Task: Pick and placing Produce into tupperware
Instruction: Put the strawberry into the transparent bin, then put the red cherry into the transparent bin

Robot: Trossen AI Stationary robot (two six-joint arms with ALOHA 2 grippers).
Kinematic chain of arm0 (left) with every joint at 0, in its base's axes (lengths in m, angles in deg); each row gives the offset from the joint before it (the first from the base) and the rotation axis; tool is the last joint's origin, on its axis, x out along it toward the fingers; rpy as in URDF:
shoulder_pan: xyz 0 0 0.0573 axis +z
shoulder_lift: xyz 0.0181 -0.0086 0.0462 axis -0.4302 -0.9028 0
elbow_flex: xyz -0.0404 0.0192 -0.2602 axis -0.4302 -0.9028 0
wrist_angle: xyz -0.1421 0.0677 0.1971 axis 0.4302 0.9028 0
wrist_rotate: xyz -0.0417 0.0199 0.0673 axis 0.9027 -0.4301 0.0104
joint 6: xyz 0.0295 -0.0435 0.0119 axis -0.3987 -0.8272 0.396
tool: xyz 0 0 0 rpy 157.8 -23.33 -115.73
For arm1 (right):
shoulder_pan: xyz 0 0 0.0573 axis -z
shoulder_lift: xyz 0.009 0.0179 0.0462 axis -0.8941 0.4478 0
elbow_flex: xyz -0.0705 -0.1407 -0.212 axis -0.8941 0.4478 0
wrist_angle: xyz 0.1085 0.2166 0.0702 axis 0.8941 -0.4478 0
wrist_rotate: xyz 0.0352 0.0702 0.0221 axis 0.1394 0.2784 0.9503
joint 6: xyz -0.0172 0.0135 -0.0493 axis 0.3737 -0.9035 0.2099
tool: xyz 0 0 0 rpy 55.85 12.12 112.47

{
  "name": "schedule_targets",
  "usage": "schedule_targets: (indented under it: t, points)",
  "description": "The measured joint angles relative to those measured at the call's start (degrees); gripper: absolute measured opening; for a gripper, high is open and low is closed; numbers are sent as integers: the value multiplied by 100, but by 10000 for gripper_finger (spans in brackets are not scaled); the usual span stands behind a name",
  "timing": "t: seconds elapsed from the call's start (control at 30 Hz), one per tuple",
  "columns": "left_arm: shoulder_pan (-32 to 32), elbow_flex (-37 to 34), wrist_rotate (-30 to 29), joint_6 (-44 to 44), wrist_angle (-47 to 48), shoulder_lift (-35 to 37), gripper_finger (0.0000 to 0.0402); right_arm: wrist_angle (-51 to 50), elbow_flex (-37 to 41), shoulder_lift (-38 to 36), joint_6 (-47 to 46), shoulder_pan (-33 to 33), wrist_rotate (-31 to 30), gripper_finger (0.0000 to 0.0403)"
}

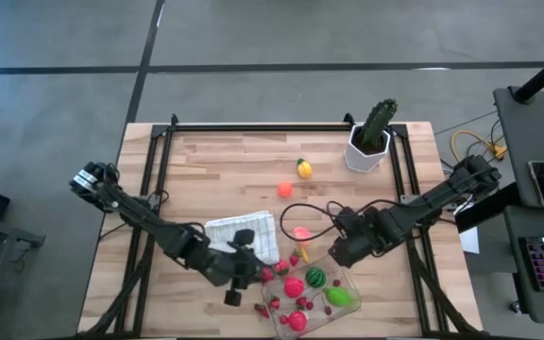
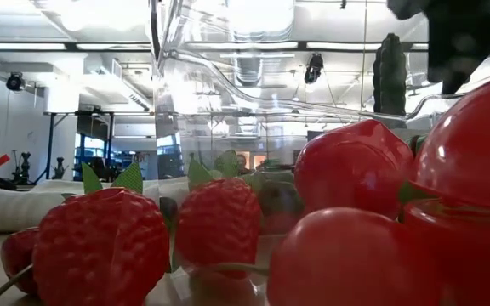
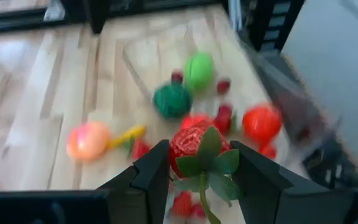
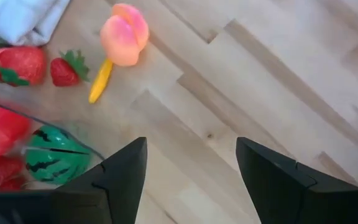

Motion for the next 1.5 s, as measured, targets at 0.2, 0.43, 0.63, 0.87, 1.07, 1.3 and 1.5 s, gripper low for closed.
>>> schedule_targets:
  t: [0.2,0.43,0.63,0.87,1.07,1.3,1.5]
  points:
    - [155,816,582,-157,-169,-673,132,-357,0,-306,-636,-383,-586,236]
    - [332,1142,2026,-1067,-577,-1343,132,-505,0,-614,-1266,-922,-885,239]
    - [422,1135,2636,-1361,-1795,-1793,137,-510,0,-625,-1647,-1251,-911,238]
    - [510,1109,2716,-2252,-1920,-1853,185,-516,11,-531,-2131,-1551,-911,246]
    - [515,1082,2756,-2398,-1940,-1853,225,-509,13,-426,-2262,-1659,-912,251]
    - [518,1080,2651,-2209,-1915,-1678,230,-503,13,-421,-2287,-1658,-1112,245]
    - [549,1080,2395,-2372,-849,-1384,230,-461,13,-421,-2275,-1643,-1314,238]
